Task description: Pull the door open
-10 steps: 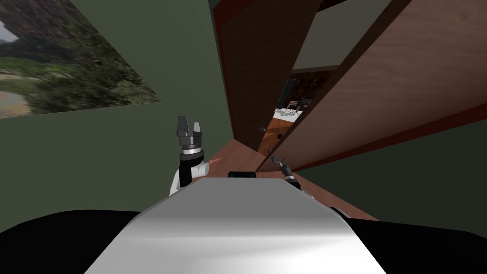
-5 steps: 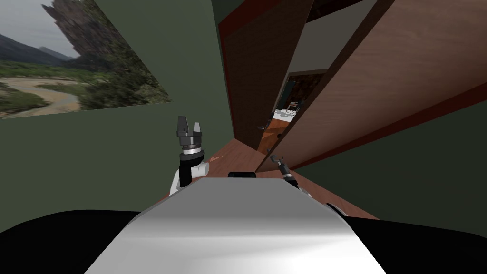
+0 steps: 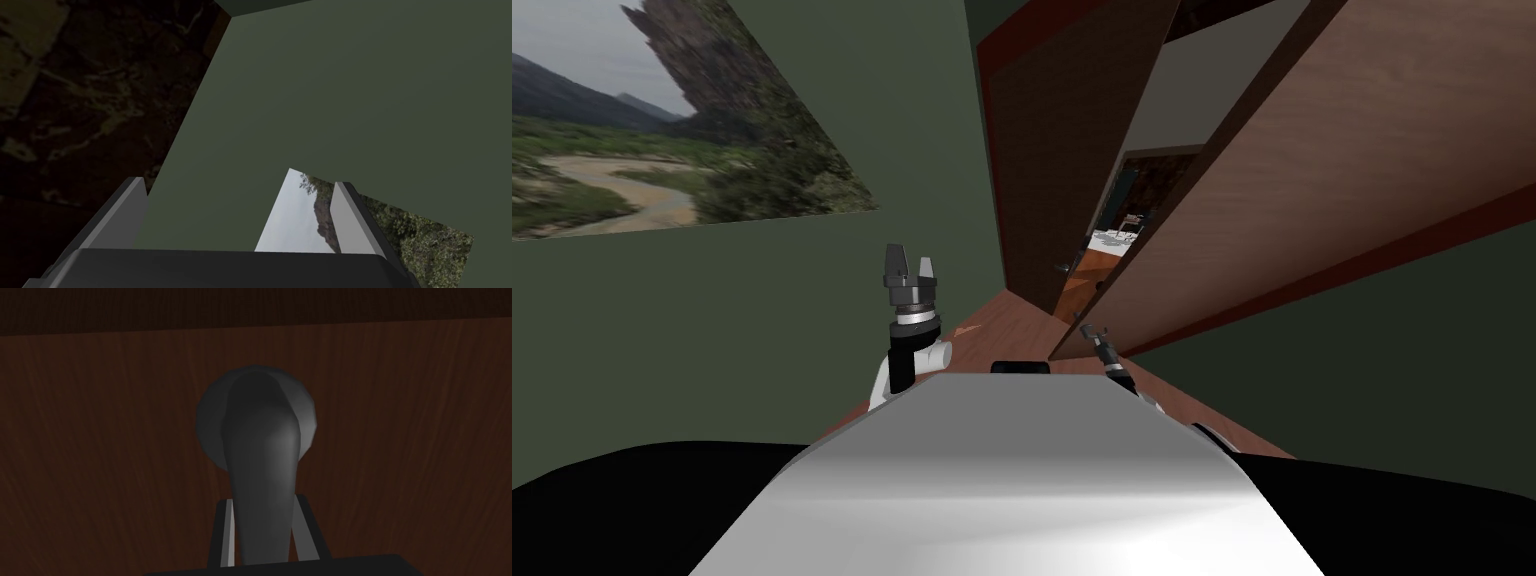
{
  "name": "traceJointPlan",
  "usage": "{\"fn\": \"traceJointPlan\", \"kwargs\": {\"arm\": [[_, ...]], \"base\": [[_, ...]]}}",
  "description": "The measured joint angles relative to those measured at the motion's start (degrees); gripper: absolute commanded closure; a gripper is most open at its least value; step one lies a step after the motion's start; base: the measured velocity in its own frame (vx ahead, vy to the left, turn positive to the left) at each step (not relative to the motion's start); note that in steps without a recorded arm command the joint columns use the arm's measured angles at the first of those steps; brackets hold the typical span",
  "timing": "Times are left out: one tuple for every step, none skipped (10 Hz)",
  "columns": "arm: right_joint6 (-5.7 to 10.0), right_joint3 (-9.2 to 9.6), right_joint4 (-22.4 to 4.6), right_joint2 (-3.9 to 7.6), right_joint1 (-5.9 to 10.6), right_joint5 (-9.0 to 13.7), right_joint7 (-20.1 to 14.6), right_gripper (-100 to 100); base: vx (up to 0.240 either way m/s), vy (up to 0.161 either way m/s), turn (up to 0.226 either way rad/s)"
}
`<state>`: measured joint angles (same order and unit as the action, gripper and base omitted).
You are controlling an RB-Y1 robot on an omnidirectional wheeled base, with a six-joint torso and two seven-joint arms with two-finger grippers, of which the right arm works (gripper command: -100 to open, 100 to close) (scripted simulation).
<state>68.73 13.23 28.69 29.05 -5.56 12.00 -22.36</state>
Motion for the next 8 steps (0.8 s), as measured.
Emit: {"fn": "traceJointPlan", "kwargs": {"arm": [[-0.83,-0.12,1.29,0.12,-0.93,0.08,0.26,100],[-0.68,-0.02,0.82,0.08,-0.68,0.0,0.16,100],[-1.35,-0.14,2.61,0.31,-1.67,0.1,0.28,100],[-1.3,-0.12,2.52,0.16,-1.5,0.07,0.36,100],[-1.44,-0.15,3.29,0.25,-1.89,0.1,0.41,100],[-2.61,-0.38,5.07,0.19,-2.22,-0.08,0.62,100],[-3.19,-0.58,4.47,-0.41,-0.73,-0.74,0.66,100],[-4.6,-0.77,6.96,-0.5,-1.6,-0.99,0.94,100]], "base": [[-0.007,0.003,-0.029],[0.0,0.0,0.0],[0.005,-0.001,-0.005],[0.0,0.0,0.0],[-0.078,-0.03,0.056],[-0.201,-0.083,0.111],[-0.16,-0.058,0.098],[-0.16,-0.058,0.071]]}}
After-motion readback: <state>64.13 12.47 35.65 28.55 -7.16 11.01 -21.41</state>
